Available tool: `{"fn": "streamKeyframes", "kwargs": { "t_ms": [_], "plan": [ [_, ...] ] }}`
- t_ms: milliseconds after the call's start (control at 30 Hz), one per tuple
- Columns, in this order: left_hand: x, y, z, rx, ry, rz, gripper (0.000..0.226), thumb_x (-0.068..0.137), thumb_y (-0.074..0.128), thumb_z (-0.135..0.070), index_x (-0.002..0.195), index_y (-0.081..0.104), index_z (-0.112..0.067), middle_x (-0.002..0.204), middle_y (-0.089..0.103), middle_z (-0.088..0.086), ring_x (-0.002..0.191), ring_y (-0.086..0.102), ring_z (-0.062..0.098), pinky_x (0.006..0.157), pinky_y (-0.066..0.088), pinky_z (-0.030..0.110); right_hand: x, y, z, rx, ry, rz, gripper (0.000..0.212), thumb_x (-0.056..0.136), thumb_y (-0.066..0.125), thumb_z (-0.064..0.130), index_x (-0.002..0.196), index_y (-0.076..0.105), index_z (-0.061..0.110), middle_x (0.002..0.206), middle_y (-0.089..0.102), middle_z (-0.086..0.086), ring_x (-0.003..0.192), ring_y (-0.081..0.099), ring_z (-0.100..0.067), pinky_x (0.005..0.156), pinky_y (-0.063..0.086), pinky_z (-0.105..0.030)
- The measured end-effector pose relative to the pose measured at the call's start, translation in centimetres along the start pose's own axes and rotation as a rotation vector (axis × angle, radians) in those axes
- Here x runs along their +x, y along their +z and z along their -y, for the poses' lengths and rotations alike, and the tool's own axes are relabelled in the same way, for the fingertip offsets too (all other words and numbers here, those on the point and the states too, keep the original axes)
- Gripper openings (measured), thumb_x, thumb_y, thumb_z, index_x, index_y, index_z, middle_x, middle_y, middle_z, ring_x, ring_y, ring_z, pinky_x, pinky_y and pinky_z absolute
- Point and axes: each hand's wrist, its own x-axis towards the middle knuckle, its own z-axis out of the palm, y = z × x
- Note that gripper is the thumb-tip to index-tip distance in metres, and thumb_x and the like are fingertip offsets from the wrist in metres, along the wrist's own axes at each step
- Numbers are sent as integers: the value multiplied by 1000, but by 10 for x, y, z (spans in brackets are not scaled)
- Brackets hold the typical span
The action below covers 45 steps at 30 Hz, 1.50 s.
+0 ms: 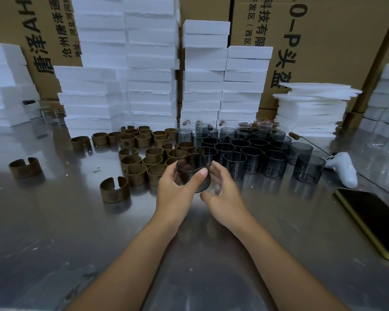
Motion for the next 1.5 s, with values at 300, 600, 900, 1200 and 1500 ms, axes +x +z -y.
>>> {"fn": "streamKeyframes", "kwargs": {
  "t_ms": [300,600,900,1200,1500],
  "plan": [
    [-4,2,2,150,73,73,43,75,79,-21,115,61,-22,107,68,-11,100,61,-4,88,47,16,5,-15,9,446,294,-200,16,97,51,14,100,67,13,89,73,-4,79,71,-13,70,53,-23],
    [-5,2,6,204,86,157,36,72,80,-29,99,60,-40,103,68,-21,104,59,-6,90,41,21,4,-17,12,672,351,-119,27,100,45,17,85,64,5,70,71,-7,57,65,-14,58,50,-26],
    [-4,0,3,71,43,195,49,74,78,-22,118,59,-23,114,68,-7,113,60,5,105,44,33,0,-13,20,766,451,8,47,100,39,39,130,55,6,125,63,-19,118,59,-30,98,47,-44],
    [-3,-2,3,33,74,205,40,78,75,-11,112,60,-26,108,70,-9,106,63,0,89,48,17,-1,-13,18,620,487,83,51,95,42,52,115,61,9,109,70,-19,102,68,-30,98,48,-48],
    [-4,-3,0,133,134,181,42,78,76,-17,113,59,-32,111,68,-13,111,59,2,106,41,39,-2,-16,14,420,385,4,46,95,45,48,88,66,8,72,74,-6,68,73,-15,60,57,-24]
  ]
}}
